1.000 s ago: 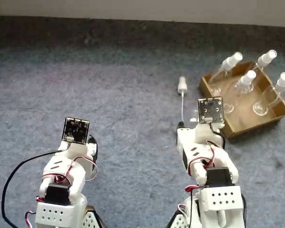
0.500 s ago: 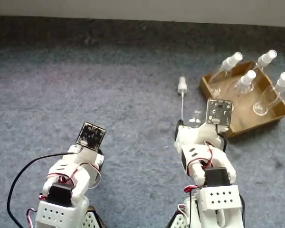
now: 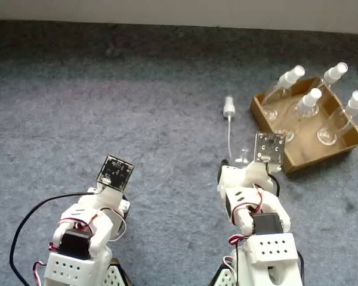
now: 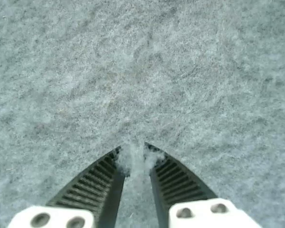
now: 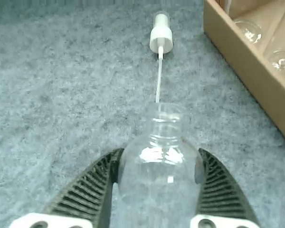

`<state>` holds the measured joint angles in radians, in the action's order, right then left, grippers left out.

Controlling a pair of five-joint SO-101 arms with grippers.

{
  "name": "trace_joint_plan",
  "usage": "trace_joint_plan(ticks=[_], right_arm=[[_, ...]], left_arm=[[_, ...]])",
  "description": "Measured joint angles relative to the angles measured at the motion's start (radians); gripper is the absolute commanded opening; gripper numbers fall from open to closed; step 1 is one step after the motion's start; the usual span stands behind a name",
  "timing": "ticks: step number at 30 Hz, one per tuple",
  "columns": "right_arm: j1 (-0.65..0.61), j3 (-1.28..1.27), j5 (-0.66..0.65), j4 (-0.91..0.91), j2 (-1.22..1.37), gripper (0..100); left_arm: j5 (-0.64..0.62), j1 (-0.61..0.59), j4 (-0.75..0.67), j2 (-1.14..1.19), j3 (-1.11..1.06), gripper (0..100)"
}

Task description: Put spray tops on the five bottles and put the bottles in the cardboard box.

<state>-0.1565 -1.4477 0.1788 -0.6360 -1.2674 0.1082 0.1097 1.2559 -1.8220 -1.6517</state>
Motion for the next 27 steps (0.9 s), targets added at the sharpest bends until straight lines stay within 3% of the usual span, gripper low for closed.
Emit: trace_joint_plan(ticks=[27], right_arm=[[0.0, -0.003, 0.0, 0.014, 0.0, 15.9]], left_arm=[[0.0, 0.0, -0.086, 0.0, -0.021, 1]])
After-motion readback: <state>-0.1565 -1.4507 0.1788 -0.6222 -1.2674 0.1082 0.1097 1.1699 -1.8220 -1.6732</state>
